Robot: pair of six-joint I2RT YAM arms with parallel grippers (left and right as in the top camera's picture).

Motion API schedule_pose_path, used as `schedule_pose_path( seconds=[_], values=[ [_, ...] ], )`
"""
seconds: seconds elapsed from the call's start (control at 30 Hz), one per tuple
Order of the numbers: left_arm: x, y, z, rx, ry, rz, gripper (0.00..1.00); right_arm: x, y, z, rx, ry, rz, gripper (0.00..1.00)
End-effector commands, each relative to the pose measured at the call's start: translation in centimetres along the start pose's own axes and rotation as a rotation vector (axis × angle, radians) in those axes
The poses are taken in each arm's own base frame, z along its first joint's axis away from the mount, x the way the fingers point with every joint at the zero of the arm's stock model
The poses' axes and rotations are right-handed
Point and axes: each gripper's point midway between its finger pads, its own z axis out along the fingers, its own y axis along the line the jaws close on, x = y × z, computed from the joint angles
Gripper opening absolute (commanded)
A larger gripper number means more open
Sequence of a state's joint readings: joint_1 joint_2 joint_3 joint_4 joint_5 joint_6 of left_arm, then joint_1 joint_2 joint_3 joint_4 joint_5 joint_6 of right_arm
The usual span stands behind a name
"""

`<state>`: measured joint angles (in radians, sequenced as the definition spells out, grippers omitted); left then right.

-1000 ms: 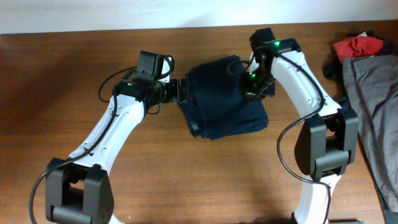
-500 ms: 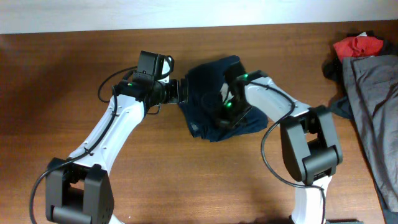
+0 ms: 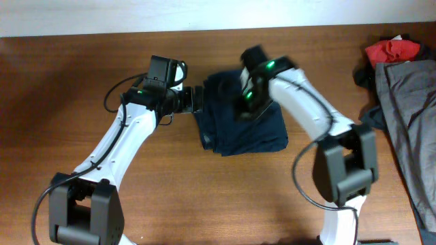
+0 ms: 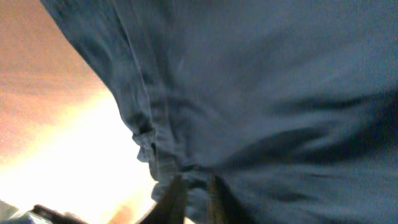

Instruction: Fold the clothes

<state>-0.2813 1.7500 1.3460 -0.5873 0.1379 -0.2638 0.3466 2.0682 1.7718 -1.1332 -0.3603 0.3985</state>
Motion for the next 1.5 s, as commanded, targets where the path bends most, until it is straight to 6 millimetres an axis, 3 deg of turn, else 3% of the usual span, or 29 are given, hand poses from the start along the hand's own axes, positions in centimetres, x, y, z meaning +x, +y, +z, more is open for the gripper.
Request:
schedule_pose_path(
  seconds=[0.0, 0.07, 0.13, 0.17, 0.2, 0.47, 0.53, 0.77, 1.07, 1.2, 1.47],
  values=[
    [0.0, -0.2, -0.3, 0.030, -0.002, 0.014, 0.99, -3.7, -2.7, -6.2, 0.050, -0.171, -0.019, 0.59],
    [-0.1, -1.1, -0.3, 0.077, -0.002, 0.016, 0.99, -4.8, -4.7, -7.3, 0.055, -0.198, 0.005, 0.72],
    [-0.2, -2.0, -0.4, 0.122, -0.005, 0.023, 0.99, -5.1, -6.7, -7.9, 0.062, -0.204, 0.045, 0.73],
    [-0.3, -2.5, -0.4, 0.142, -0.010, 0.030, 0.89, -5.3, -8.1, -8.4, 0.067, -0.204, 0.080, 0.74],
    [-0.5, -3.5, -0.4, 0.167, -0.022, 0.045, 0.70, -5.4, -9.4, -8.9, 0.070, -0.208, 0.112, 0.76],
    [-0.4, -9.3, 1.3, 0.279, -0.067, 0.152, 0.21, -5.6, -14.2, -10.7, 0.076, -0.223, 0.234, 0.80],
    [-0.5, -10.1, 2.5, 0.292, -0.078, 0.150, 0.01, -5.3, -14.7, -10.8, 0.081, -0.214, 0.247, 0.83],
    [-0.6, -11.0, 5.6, 0.343, -0.072, 0.030, 0.01, -5.2, -14.8, -10.8, 0.084, -0.209, 0.252, 0.88],
    [2.1, -14.0, 9.3, 0.380, -0.032, 0.075, 0.01, -5.2, -14.8, -10.8, 0.083, -0.211, 0.251, 0.92],
    [3.2, -12.2, 11.2, 0.249, -0.008, -0.039, 0.01, -5.2, -14.8, -10.8, 0.083, -0.208, 0.252, 0.92],
    [3.8, -8.0, 13.7, 0.025, -0.041, -0.088, 0.01, -4.8, -14.8, -10.7, 0.085, -0.194, 0.256, 0.93]
  ],
)
